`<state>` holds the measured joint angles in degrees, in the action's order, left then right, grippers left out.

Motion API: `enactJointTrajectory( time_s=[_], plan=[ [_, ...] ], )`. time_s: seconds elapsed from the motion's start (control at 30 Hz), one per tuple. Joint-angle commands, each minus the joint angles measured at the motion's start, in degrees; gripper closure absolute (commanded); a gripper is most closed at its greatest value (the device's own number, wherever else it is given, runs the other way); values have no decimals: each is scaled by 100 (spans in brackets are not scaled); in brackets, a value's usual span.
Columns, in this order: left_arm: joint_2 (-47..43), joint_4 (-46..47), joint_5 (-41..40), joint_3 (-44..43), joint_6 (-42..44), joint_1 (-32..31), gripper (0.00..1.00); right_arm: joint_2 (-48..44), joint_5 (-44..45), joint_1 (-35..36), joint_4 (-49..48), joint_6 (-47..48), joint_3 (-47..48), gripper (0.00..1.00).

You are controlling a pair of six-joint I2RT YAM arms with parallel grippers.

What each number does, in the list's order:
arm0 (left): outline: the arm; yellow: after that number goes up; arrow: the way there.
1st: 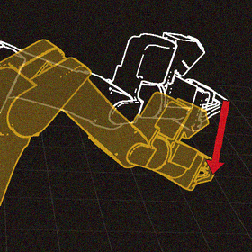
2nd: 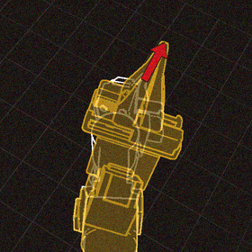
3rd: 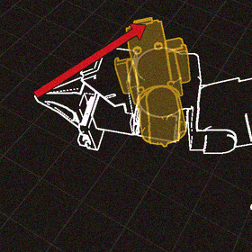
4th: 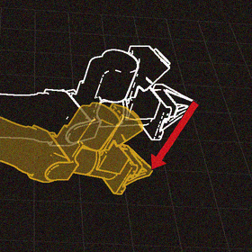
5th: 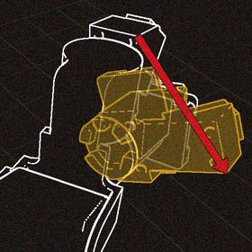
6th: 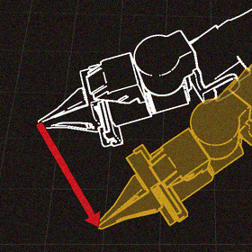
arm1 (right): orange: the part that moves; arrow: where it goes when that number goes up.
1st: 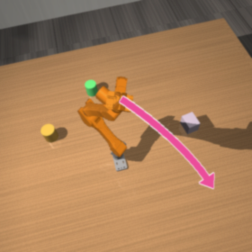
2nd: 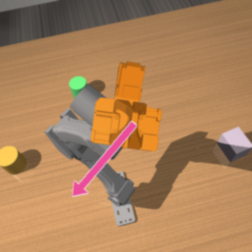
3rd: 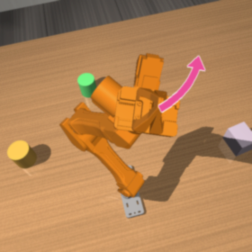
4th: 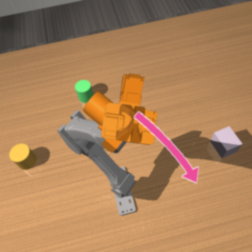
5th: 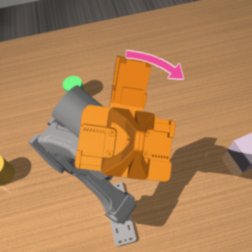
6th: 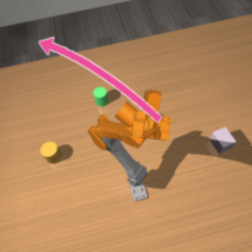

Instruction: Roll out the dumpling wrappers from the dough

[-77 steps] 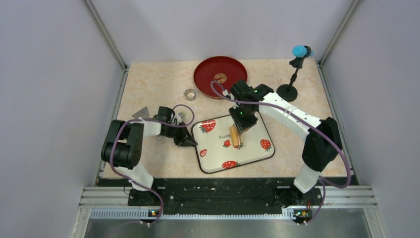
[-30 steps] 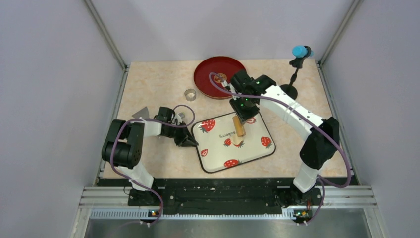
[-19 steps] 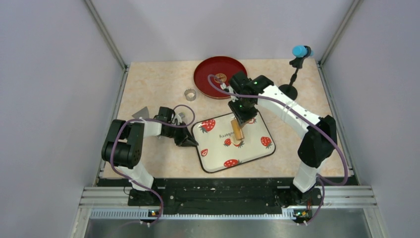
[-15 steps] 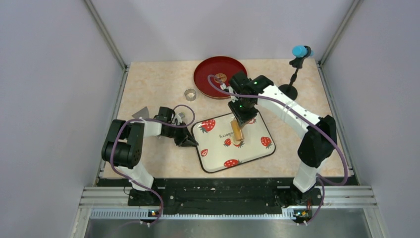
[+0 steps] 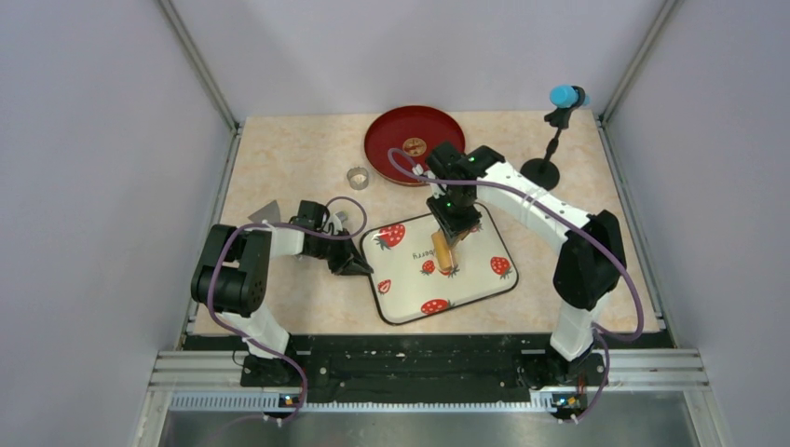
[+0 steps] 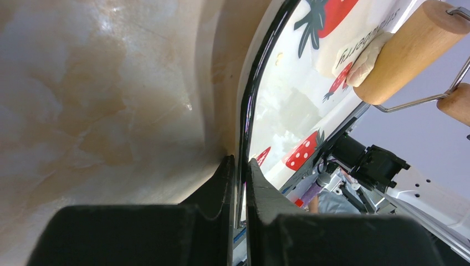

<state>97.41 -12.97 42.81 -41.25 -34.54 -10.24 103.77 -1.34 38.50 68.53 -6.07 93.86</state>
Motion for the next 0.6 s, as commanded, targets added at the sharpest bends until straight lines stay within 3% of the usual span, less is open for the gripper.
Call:
enactJointTrajectory(
  time_s=[0.0, 0.13, 0.43, 0.57],
  plan=[
    [117, 5, -746, 157, 121, -39, 100, 135, 920, -35, 253, -30, -38, 100],
    [-17, -86, -988, 177, 82, -39, 100, 155, 1092, -61, 355, -77, -39, 100],
    [24, -79, -973, 169, 93, -39, 100, 99, -377, -124, 91, -35, -101, 100],
    [29, -65, -965, 176, 88, -39, 100, 145, -594, -124, -15, -89, -228, 100]
  ],
)
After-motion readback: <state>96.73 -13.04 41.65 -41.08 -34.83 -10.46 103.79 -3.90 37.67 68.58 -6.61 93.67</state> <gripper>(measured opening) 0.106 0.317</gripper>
